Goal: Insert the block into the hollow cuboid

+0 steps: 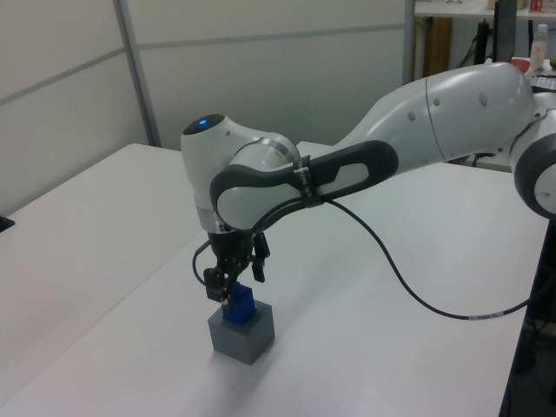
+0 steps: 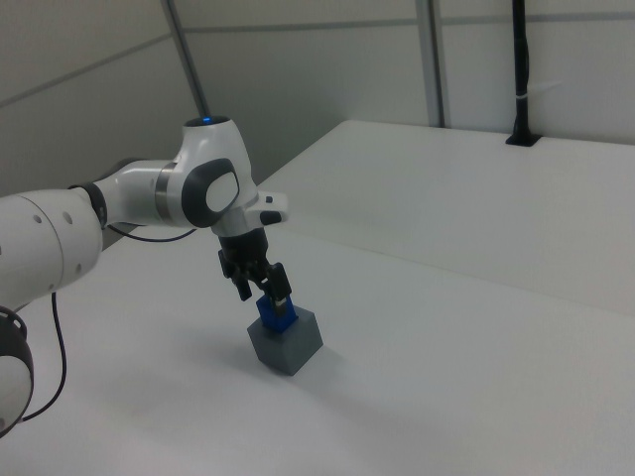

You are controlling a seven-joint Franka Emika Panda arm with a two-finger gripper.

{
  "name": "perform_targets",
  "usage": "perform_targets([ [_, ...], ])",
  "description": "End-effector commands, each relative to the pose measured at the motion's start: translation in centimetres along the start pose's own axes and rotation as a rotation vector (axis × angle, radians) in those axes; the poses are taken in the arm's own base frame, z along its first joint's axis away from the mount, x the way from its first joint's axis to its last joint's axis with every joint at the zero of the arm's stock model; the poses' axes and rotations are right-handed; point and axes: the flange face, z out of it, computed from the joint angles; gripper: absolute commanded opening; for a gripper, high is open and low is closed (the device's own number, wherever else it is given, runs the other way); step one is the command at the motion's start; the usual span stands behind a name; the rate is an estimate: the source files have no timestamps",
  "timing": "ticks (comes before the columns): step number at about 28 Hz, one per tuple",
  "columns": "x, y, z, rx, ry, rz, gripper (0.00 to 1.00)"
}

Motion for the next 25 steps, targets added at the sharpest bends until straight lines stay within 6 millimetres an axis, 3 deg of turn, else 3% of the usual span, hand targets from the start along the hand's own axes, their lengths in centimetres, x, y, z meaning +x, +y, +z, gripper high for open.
perform_targets([
  [1, -2.2, 1.8, -4.2, -0.029, -0.018, 0.012, 1.00],
  [3, -2.9, 2.6, -5.8, -0.041, -0.016, 0.008, 1.00],
  [4, -3.5, 4.4, -7.2, -0.044, -0.020, 0.015, 1.00],
  [9, -5.6, 7.2, -10.3, -0.043, -0.007, 0.012, 1.00],
  [16, -9.9, 13.2, -14.8, -0.027, 0.008, -0.042, 1.00],
  [21, -10.8, 16.2, -16.6, -0.019, 0.023, -0.018, 1.00],
  [25, -11.0, 16.8, -16.8, -0.018, 0.019, -0.010, 1.00],
])
